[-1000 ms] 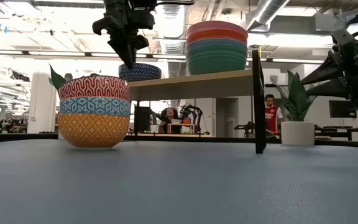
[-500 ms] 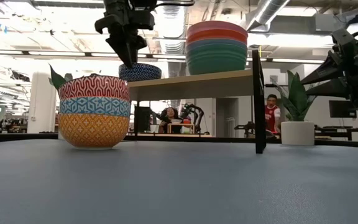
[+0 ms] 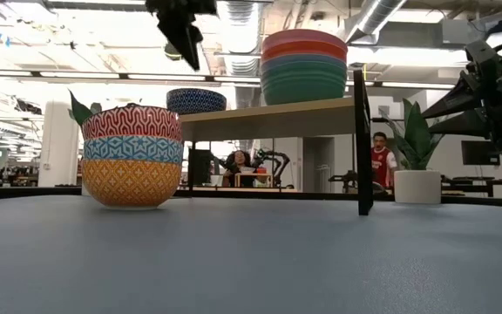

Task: Place and stack bowls onto a shelf
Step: Stack the printed blue bowl onto the yellow bowl on the shelf

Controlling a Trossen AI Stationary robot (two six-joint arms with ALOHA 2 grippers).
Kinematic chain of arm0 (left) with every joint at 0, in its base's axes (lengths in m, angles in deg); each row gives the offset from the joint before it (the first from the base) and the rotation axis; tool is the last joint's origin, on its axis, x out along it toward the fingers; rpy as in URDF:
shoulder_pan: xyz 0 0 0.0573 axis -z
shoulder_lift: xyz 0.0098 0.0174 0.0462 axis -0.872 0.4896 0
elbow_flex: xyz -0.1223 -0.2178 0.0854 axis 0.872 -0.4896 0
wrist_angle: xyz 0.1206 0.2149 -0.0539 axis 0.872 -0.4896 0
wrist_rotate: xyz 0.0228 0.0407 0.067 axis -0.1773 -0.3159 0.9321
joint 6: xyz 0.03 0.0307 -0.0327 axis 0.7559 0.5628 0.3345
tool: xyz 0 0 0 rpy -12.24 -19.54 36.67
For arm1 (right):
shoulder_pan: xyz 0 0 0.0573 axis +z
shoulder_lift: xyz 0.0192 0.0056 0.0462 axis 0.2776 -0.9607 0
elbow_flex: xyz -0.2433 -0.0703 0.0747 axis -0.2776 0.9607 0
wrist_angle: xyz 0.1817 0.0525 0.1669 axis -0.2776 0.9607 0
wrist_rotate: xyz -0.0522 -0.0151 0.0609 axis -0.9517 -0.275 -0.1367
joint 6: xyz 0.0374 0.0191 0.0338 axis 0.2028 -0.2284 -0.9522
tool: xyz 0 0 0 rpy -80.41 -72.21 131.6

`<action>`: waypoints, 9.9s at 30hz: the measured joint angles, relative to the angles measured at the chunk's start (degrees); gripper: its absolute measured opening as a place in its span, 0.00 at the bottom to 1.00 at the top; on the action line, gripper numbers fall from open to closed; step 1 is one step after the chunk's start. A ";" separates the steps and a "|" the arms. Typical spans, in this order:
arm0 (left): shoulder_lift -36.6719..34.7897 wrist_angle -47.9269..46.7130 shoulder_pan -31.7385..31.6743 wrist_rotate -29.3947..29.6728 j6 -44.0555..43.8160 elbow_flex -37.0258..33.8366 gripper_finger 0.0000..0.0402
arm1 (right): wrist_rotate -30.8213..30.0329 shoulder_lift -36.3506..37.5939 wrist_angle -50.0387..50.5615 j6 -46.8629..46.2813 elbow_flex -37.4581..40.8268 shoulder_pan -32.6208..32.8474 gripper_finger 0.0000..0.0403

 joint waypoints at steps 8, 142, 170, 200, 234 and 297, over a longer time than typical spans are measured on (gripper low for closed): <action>-0.08 -12.29 2.02 -7.13 -18.61 9.96 0.51 | 0.00 0.00 0.00 0.02 0.00 0.00 0.47; 5.29 -8.67 2.65 6.68 15.41 2.67 0.00 | 0.00 -0.81 0.04 1.07 0.00 -2.32 0.47; 5.29 -8.57 0.68 1.60 16.39 2.67 0.00 | 0.00 -0.83 0.02 1.53 0.00 -2.32 0.47; 8.70 -9.81 1.14 6.81 16.97 2.75 0.10 | 0.17 -0.85 0.00 1.51 0.00 -2.34 0.47; 7.92 -13.09 1.22 9.08 8.68 14.47 0.31 | 0.28 -0.85 0.00 1.51 0.00 -2.34 0.47; -21.16 56.05 19.91 39.09 -37.43 -43.67 0.00 | 0.35 -0.83 0.02 4.94 -0.02 -2.58 0.47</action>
